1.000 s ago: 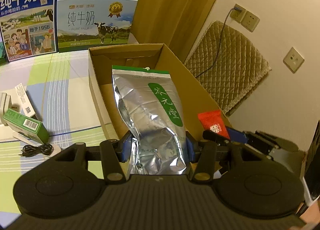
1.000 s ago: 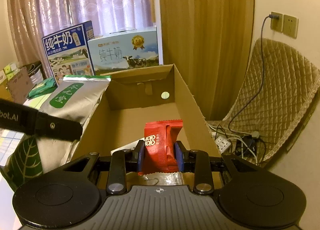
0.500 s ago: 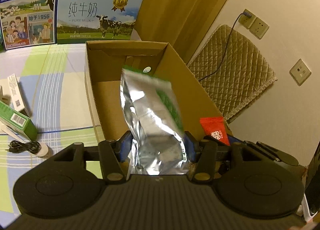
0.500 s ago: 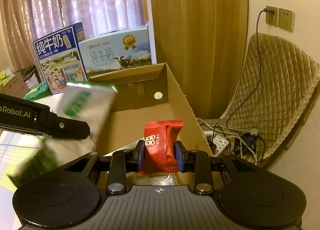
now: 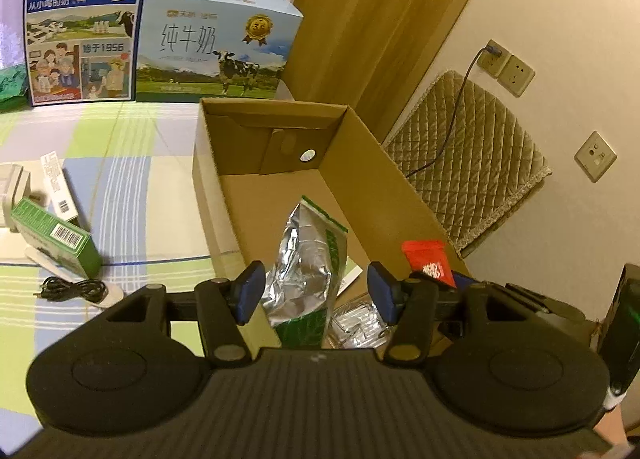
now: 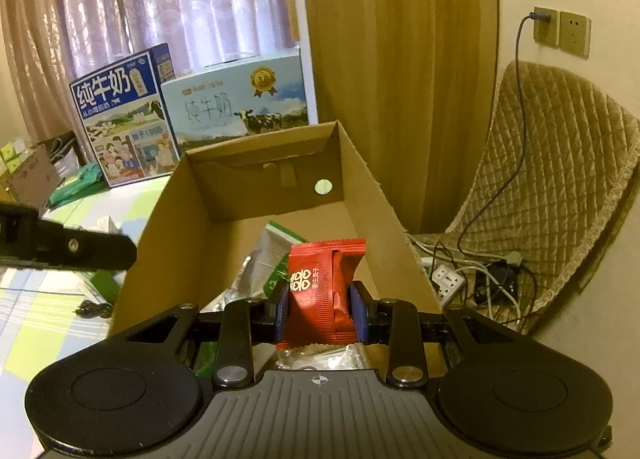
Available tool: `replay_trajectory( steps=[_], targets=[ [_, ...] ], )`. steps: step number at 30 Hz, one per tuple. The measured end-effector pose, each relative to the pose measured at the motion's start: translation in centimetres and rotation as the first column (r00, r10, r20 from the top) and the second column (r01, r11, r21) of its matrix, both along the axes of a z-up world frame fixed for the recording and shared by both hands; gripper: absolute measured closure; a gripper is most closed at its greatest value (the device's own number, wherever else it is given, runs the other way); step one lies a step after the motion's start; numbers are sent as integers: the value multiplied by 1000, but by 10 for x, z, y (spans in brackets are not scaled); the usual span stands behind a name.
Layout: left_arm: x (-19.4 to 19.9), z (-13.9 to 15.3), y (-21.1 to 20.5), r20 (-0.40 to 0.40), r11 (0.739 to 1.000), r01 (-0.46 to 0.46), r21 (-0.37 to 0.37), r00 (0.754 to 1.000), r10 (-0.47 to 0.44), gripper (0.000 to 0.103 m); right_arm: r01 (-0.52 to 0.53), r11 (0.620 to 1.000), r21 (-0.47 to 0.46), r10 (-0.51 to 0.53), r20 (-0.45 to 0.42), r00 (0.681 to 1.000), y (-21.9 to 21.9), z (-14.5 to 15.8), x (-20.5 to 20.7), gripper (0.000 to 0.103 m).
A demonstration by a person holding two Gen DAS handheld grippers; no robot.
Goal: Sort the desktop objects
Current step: 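Release the foil bag and red candy into the cardboard box with both grippers, then move both grippers back over the table toward the cable and spoon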
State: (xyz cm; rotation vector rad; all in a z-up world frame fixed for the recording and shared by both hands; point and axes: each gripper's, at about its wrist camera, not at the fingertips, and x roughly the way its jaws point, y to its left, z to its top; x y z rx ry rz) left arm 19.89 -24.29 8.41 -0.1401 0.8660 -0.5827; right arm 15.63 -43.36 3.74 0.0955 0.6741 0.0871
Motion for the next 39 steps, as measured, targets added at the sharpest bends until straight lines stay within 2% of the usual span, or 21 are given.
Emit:
replay_trajectory(
  steps=[4, 6, 8, 13, 28, 34, 39],
  targets=[
    [-4, 0, 7, 10, 1000, -5, 13, 1000, 5, 49, -2, 1000, 29, 1, 26, 1000, 1, 5, -1, 72],
    [-7, 1, 11, 26, 1000, -4, 26, 1000, 3, 43, 4, 1000, 27, -5, 31, 999, 0, 7, -2, 63],
    [-11, 1, 15, 41, 999, -5, 40, 999, 4, 42, 9, 1000, 28, -10, 38, 999, -2, 9, -5, 55],
    [-22, -1, 29, 51, 998, -18, 53, 999, 15, 40, 20, 999, 43, -22, 47, 999, -4, 12, -19, 53],
    [-60, -13, 86, 39, 995, -71, 64, 997, 68, 18, -20, 996, 84, 20, 10, 1000, 34, 14, -77, 40],
    [-72, -20, 119, 21, 991, -114, 69, 993, 113, 10, -69, 994, 86, 69, 5, 998, 57, 16, -88, 28],
    [-80, -22, 145, 23, 987, -144, 78, 990, 142, 2, -105, 991, 77, 105, 5, 994, 78, 17, -92, 14]
  ],
)
